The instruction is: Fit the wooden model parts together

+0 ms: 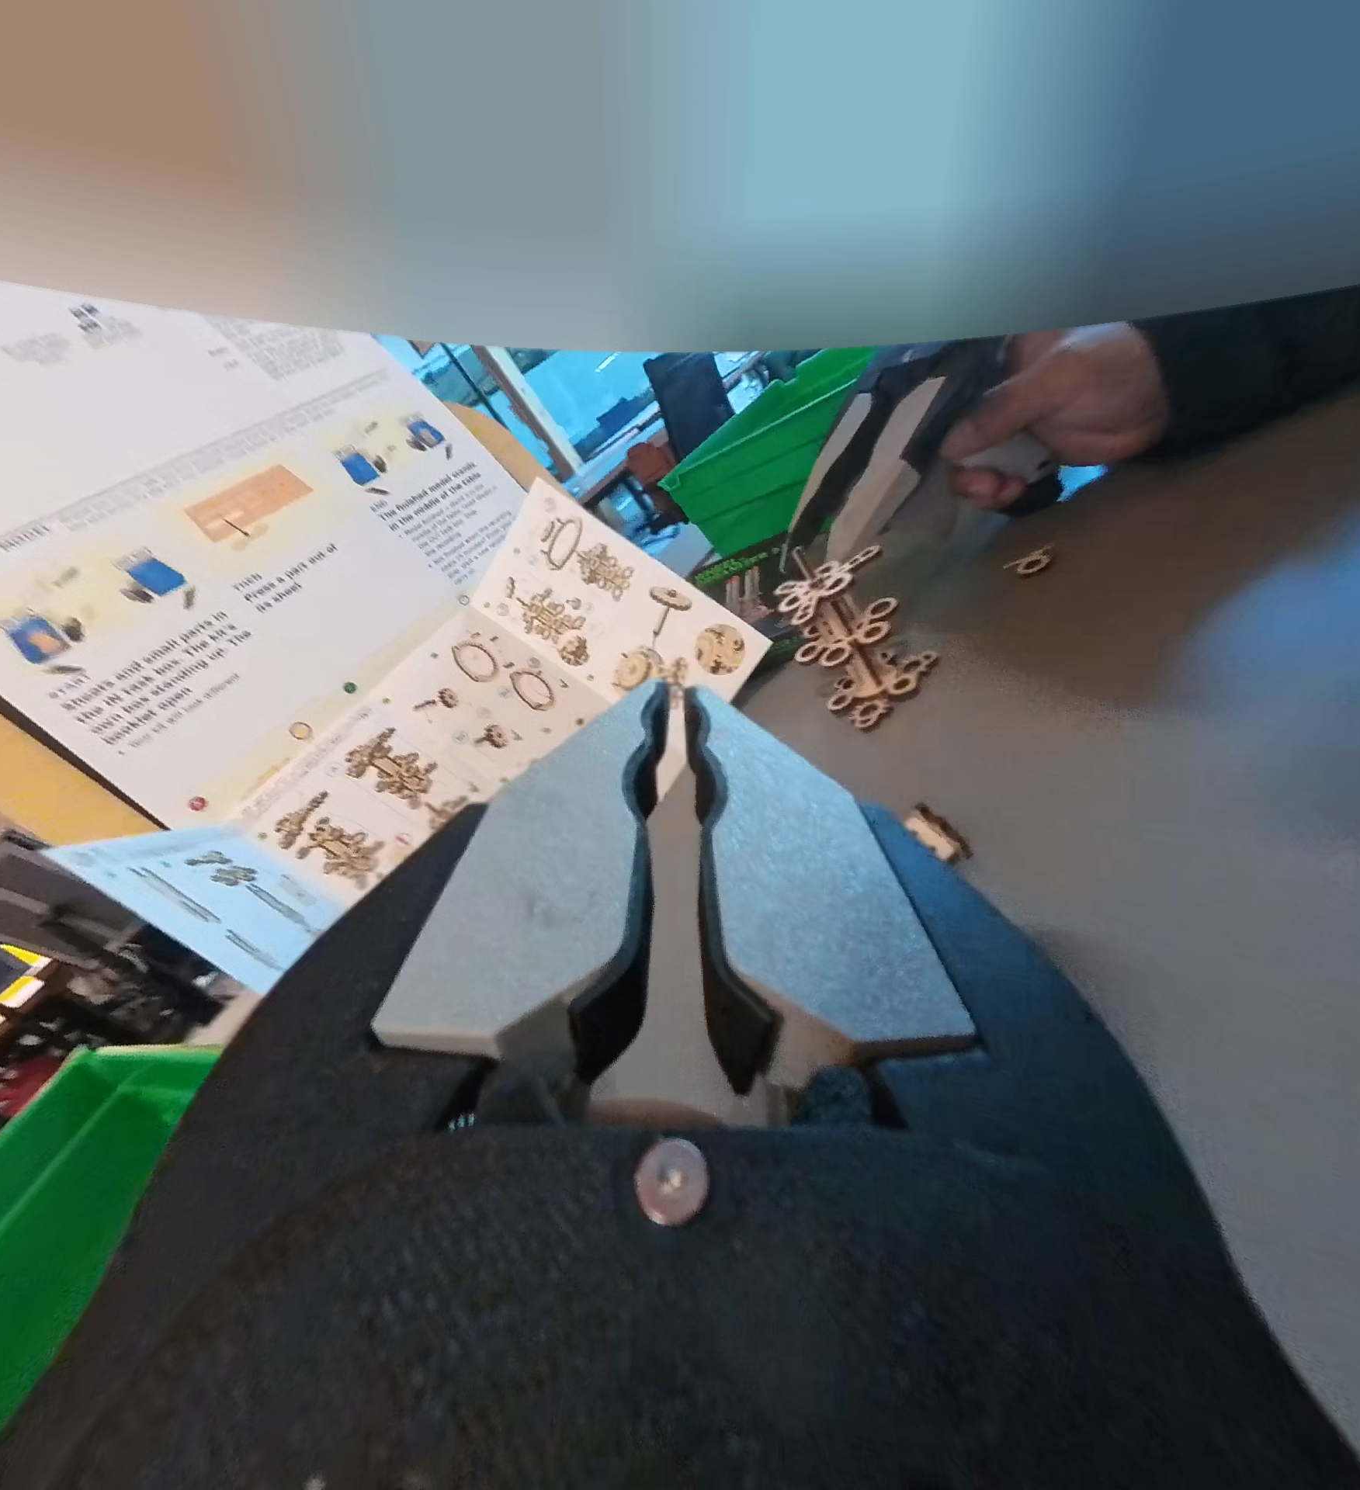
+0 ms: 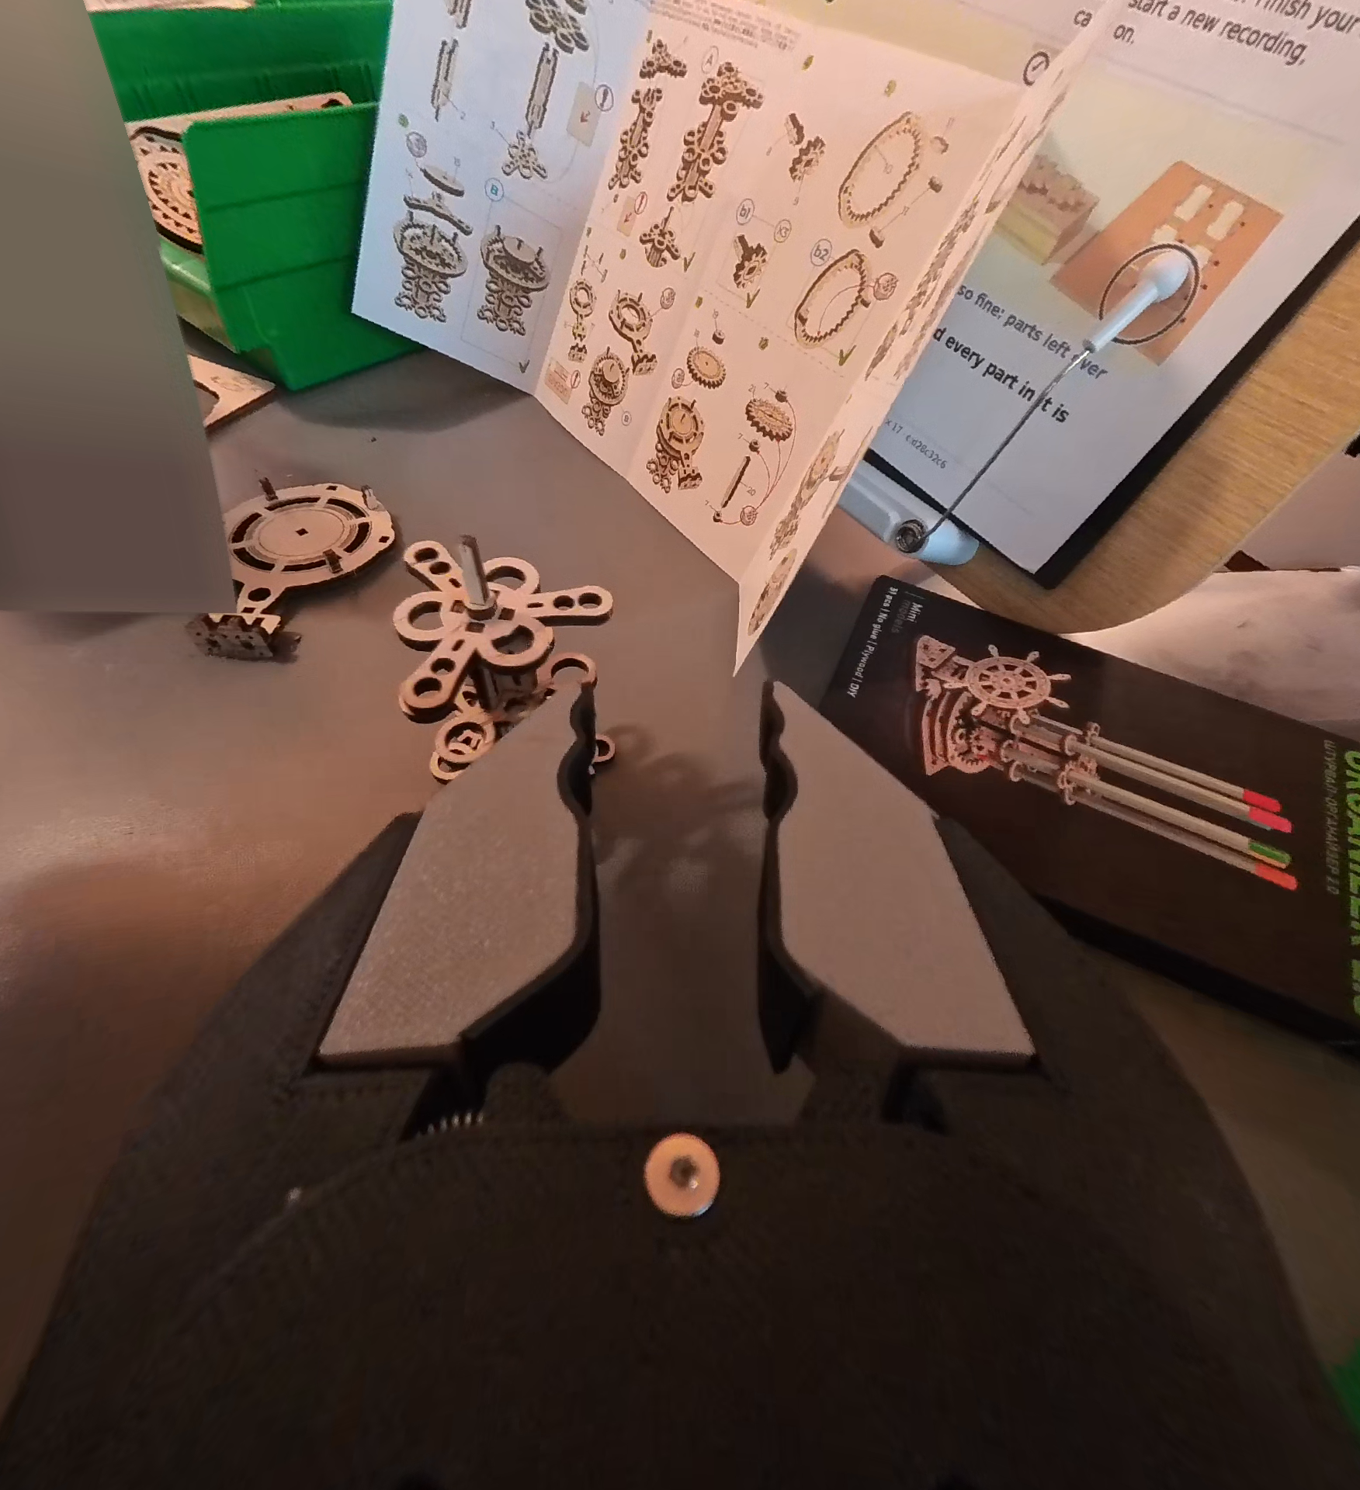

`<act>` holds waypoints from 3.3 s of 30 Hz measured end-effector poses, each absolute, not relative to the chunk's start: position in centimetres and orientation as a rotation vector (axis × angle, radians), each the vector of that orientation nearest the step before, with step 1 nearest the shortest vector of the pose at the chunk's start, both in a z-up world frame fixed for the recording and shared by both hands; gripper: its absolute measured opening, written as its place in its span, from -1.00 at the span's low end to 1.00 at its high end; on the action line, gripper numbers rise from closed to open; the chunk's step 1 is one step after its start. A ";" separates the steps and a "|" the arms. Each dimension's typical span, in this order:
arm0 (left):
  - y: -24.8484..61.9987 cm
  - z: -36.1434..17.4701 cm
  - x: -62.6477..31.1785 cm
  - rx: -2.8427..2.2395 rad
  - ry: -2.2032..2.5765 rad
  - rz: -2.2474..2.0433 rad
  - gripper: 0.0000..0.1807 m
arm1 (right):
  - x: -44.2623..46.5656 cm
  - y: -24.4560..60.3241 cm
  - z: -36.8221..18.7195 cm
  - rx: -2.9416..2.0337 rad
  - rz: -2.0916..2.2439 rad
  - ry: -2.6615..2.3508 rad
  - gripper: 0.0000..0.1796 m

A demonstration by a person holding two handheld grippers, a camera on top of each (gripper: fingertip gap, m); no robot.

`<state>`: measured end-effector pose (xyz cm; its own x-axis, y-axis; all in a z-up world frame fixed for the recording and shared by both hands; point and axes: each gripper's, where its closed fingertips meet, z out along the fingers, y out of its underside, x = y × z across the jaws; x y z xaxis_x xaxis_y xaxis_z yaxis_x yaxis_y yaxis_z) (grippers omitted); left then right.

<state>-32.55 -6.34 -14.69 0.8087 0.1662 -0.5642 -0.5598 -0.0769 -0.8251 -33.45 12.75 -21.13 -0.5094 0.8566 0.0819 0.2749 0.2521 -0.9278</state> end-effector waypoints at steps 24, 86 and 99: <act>-7.5 -15.3 -34.5 -1.555 0.139 0.852 -1.00 | -32.7 13.8 -19.0 -0.976 1.142 -1.808 -0.57; -9.2 -16.6 -38.8 -1.670 -0.039 0.972 -1.00 | -32.5 12.7 -18.3 -0.914 1.121 -1.814 -0.57; -13.2 -18.8 -44.2 -1.840 -0.319 1.160 -1.00 | -32.3 12.6 -17.7 -0.898 1.116 -1.802 -0.57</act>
